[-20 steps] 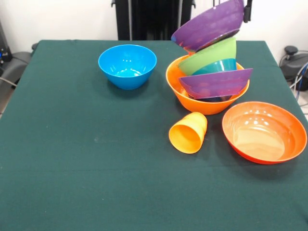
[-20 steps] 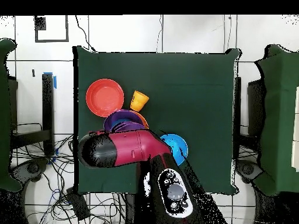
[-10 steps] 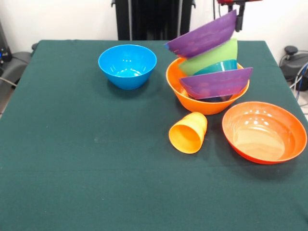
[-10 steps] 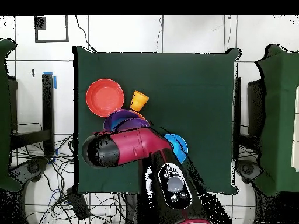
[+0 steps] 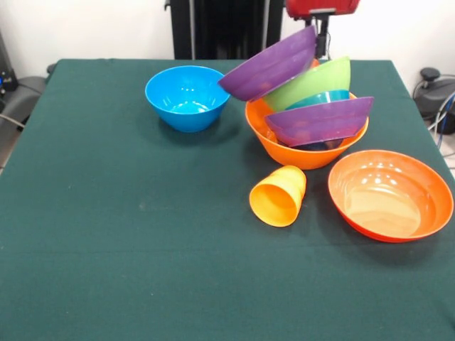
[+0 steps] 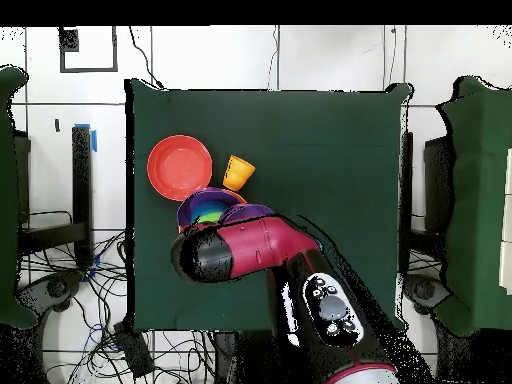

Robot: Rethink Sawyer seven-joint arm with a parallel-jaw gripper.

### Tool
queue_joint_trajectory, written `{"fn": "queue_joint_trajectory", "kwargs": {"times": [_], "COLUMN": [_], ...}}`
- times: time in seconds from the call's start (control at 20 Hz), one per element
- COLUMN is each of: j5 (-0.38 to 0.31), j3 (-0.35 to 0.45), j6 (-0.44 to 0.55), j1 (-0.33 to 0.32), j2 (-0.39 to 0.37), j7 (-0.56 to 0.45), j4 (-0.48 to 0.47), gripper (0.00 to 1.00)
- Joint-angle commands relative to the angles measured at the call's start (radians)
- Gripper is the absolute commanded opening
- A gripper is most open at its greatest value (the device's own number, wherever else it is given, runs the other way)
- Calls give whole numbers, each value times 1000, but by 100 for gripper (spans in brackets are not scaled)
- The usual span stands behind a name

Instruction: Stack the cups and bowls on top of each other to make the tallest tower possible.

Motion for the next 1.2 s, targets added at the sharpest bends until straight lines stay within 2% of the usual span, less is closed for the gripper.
{"fn": "queue_joint_trajectory", "kwargs": {"times": [0.05, 0.35, 0.5, 0.7, 0.9, 1.05, 1.2], "j5": [-99, -171, -186, -203, -202, -243, -231], "j3": [129, 179, 187, 234, 313, 392, 513], "j6": [-46, -41, 81, 132, 115, 30, -43], "j1": [-35, -34, -12, -14, -80, -157, -264], "j2": [94, 78, 37, -53, -109, -113, -117], "j7": [-172, -194, -233, -283, -328, -376, -389], "j4": [-13, -42, -69, -59, -16, 11, 49], "gripper": [0, 0, 0, 0, 0, 0, 0]}}
